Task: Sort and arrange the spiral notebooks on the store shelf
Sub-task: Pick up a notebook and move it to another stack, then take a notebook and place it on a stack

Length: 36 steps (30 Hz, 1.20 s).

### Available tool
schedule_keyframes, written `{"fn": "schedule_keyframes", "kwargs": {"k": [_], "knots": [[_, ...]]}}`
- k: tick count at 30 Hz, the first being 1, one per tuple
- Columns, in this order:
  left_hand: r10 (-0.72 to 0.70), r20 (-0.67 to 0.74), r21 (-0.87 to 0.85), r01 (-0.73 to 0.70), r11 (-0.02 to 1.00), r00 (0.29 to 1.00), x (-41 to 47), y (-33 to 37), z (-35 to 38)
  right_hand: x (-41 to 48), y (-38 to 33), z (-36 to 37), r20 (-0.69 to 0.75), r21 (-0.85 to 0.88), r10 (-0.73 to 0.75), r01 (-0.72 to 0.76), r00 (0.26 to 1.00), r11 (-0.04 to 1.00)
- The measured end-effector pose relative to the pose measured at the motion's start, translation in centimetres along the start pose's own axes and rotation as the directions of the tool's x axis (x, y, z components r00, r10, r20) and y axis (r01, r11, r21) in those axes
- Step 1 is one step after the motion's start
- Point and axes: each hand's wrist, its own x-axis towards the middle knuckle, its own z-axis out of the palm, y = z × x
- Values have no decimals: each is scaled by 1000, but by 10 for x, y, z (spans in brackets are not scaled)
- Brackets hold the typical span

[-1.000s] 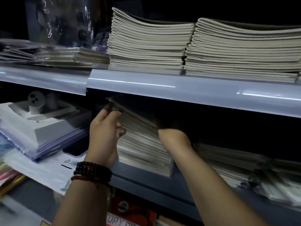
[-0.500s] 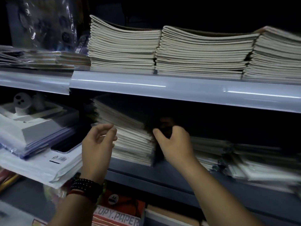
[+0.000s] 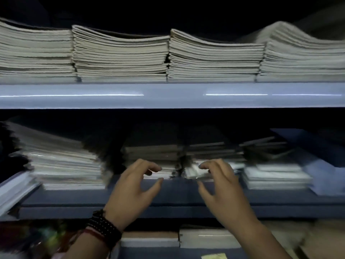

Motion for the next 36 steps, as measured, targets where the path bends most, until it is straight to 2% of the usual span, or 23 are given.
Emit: {"fn": "schedule_keyframes", "kwargs": {"k": [6, 9, 12, 16, 20, 26, 29, 36], "knots": [[126, 122, -57, -120, 991, 985, 20, 52, 86, -27, 58, -40, -110, -34, 95, -99, 989, 994], [168, 45, 37, -170, 985, 985, 29, 74, 120, -40, 83, -58, -157, -72, 137, -150, 978, 986], [190, -2, 59, -190, 980, 982, 39, 100, 145, -49, 105, -72, -202, -88, 185, -206, 962, 975], [243, 58, 9, -244, 970, 968, 45, 122, 180, -53, 129, -81, -253, -96, 206, -236, 945, 967], [253, 111, 120, -266, 957, 961, 50, 126, 204, -49, 145, -80, -243, -130, 223, -259, 944, 957], [289, 115, 293, -311, 904, 950, 66, 128, 223, -34, 159, -68, -294, -314, 169, -262, 941, 913], [320, 147, 392, -353, 850, 936, 72, 130, 233, -28, 162, -63, -339, -347, 148, -270, 929, 898], [328, 110, 416, -344, 842, 938, 77, 131, 241, -27, 166, -68, -318, -414, 50, -187, 947, 891]]}}
